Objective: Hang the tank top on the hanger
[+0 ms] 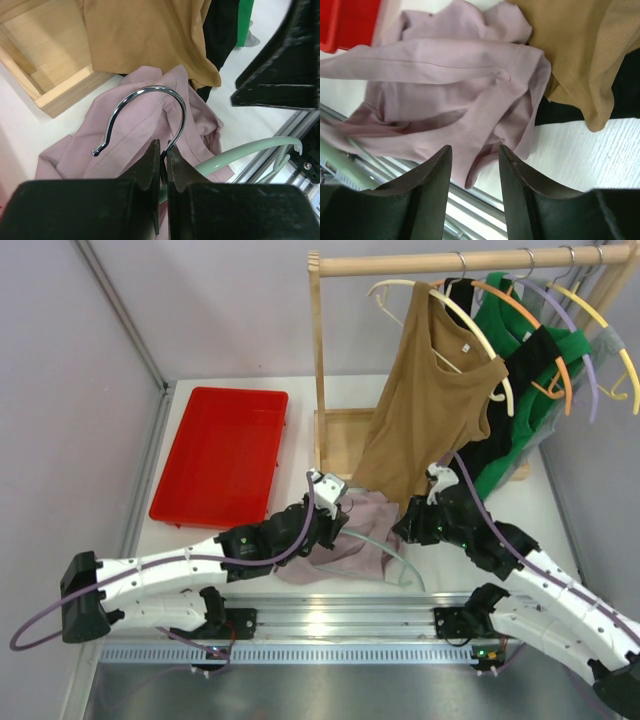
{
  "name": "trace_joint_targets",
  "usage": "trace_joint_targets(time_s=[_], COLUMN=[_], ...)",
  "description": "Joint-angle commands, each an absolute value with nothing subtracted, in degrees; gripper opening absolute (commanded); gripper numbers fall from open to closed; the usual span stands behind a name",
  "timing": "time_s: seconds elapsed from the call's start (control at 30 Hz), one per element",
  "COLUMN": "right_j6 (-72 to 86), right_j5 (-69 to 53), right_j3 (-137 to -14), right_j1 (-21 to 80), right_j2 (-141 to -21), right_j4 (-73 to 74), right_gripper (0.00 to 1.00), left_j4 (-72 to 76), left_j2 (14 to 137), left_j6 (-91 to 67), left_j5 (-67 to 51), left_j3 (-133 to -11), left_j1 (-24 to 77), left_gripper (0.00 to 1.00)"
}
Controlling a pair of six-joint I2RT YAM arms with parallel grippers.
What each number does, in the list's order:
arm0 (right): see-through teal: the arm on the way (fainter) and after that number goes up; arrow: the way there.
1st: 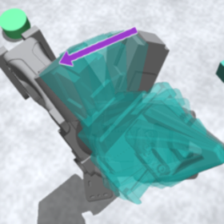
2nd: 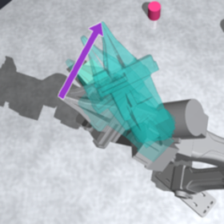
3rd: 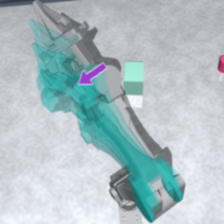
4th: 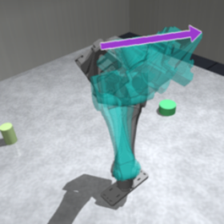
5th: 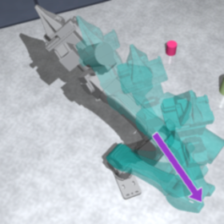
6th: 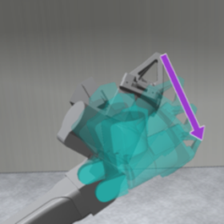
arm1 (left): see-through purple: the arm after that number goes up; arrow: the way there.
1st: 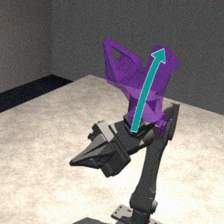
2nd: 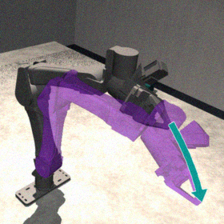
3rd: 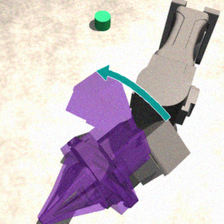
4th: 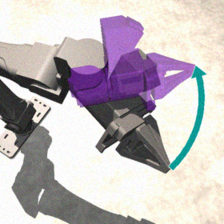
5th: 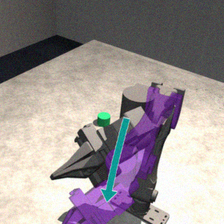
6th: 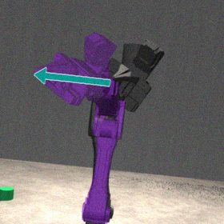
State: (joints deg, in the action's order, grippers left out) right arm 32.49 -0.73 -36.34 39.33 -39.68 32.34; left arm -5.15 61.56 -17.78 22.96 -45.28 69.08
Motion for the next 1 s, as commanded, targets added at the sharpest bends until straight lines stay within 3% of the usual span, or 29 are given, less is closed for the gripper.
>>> trace_joint_targets(time_s=[0.0,0.23,0.47,0.7,0.97], right_j6=[34.6,34.4,35.6,37.3,38.9], right_j5=[0.3,-1.7,-1.8,-3.6,-3.0], right_j3=[-34.5,-33.4,-32.4,-30.8,-29.4], right_j1=[40.2,40.2,41.0,41.1,41.1], right_j2=[-43.4,-54.4,-59.1,-63.9,-64.5], right_j4=[27.4,19.3,15.4,10.0,6.6], right_gripper=[0.42,0.4,0.42,0.51,0.5], left_j4=[-1.8,-0.4,-0.4,-0.4,-0.9], left_j2=[59.7,59.2,58.1,58.4,58.0], left_j6=[-16.6,-16.7,-17.2,-17.2,-17.4], left_j5=[21.8,19.4,19.4,19.2,19.2], left_j3=[-45.0,-43.2,-42.2,-42.5,-42.6], left_j1=[69.3,69.6,69.8,69.9,69.9], left_gripper=[0.0,0.0,0.0,0.0,0.0])
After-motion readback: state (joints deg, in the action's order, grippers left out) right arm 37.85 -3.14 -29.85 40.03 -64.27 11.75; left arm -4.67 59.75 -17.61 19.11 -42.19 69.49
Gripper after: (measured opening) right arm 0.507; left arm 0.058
